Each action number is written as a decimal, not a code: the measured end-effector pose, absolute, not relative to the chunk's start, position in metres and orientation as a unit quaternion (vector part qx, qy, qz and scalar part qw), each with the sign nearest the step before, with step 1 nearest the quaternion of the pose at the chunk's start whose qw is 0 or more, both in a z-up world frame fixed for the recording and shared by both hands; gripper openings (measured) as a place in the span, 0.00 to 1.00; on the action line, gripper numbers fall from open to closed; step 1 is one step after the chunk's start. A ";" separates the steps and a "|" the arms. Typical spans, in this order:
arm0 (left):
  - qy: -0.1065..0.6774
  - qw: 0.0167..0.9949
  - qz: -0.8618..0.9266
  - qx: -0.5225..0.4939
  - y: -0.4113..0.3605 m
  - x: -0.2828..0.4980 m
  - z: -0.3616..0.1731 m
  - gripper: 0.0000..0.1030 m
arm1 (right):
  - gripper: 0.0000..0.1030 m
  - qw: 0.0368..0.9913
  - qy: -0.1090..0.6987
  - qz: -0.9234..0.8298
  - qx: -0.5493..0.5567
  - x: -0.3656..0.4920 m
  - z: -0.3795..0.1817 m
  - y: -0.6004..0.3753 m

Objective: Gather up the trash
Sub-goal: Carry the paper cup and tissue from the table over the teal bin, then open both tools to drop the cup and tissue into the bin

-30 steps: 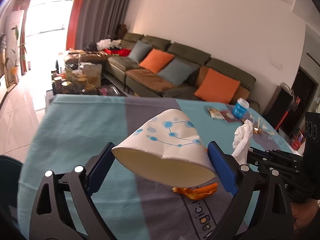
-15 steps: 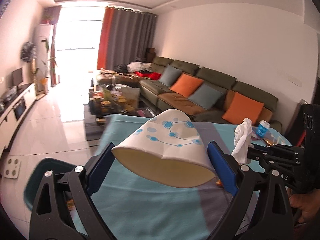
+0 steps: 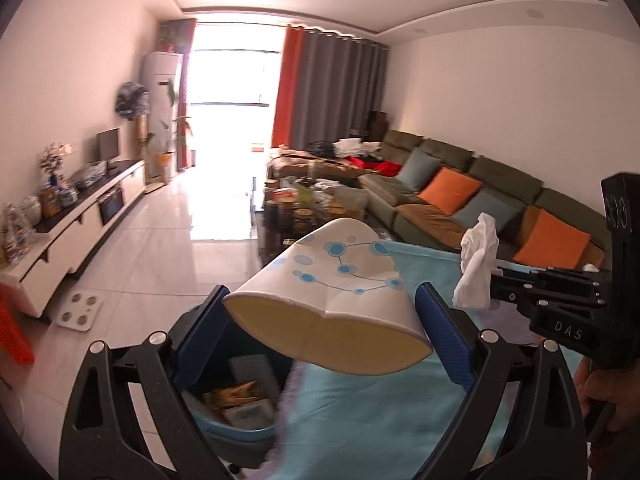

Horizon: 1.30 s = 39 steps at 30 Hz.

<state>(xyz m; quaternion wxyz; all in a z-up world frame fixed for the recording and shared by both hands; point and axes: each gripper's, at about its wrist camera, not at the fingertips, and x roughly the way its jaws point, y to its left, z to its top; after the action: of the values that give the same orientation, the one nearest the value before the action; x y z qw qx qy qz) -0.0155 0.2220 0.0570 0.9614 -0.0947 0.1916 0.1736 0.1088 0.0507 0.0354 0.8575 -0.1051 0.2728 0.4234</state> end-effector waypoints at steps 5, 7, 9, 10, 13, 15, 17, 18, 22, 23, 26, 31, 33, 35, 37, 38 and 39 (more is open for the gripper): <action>0.196 0.952 0.212 -0.102 0.258 -0.044 0.050 0.89 | 0.10 0.835 0.283 0.458 -0.113 0.107 0.035 0.088; 0.202 0.948 0.223 -0.107 0.268 -0.049 0.046 0.89 | 0.10 0.827 0.285 0.469 -0.124 0.106 0.034 0.106; 0.205 0.944 0.232 -0.111 0.279 -0.056 0.043 0.89 | 0.10 0.819 0.288 0.479 -0.131 0.104 0.033 0.119; 0.207 0.943 0.236 -0.113 0.285 -0.059 0.041 0.89 | 0.10 0.815 0.289 0.483 -0.136 0.103 0.032 0.126; 0.214 0.938 0.245 -0.121 0.296 -0.062 0.036 0.89 | 0.10 0.805 0.293 0.494 -0.147 0.102 0.029 0.144; 0.220 0.935 0.250 -0.124 0.303 -0.062 0.031 0.89 | 0.10 0.797 0.301 0.501 -0.150 0.103 0.026 0.156; 0.226 0.932 0.255 -0.128 0.313 -0.061 0.027 0.89 | 0.10 0.790 0.309 0.507 -0.154 0.105 0.021 0.167; 0.228 0.930 0.257 -0.129 0.315 -0.059 0.024 0.89 | 0.10 0.786 0.313 0.509 -0.156 0.107 0.019 0.172; 0.241 0.924 0.263 -0.137 0.327 -0.050 0.010 0.89 | 0.11 0.772 0.329 0.519 -0.162 0.112 0.011 0.188; 0.244 0.923 0.264 -0.138 0.330 -0.048 0.006 0.89 | 0.11 0.767 0.334 0.523 -0.162 0.114 0.008 0.192; 0.254 0.919 0.266 -0.142 0.331 -0.036 -0.006 0.89 | 0.11 0.755 0.349 0.530 -0.165 0.119 0.000 0.205; 0.275 0.911 0.268 -0.152 0.346 -0.021 -0.029 0.89 | 0.12 0.737 0.377 0.534 -0.170 0.130 -0.016 0.221; 0.283 0.908 0.268 -0.154 0.350 -0.014 -0.039 0.89 | 0.12 0.731 0.390 0.533 -0.171 0.136 -0.023 0.226; 0.291 0.906 0.263 -0.159 0.354 -0.008 -0.049 0.89 | 0.14 0.723 0.402 0.532 -0.178 0.138 -0.031 0.233; 0.300 0.904 0.261 -0.159 0.354 -0.001 -0.062 0.89 | 0.14 0.716 0.419 0.529 -0.179 0.144 -0.042 0.238; 0.305 0.903 0.258 -0.159 0.355 0.004 -0.068 0.89 | 0.14 0.713 0.425 0.528 -0.180 0.146 -0.046 0.240; 0.311 0.901 0.257 -0.160 0.356 0.009 -0.075 0.89 | 0.14 0.710 0.434 0.524 -0.180 0.149 -0.051 0.241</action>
<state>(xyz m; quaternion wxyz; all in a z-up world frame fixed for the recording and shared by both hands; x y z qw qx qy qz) 0.0088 0.3560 -0.0746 0.9011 -0.1603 0.3106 0.2565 0.1494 0.2414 -0.0513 0.7100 -0.1799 0.4342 0.5244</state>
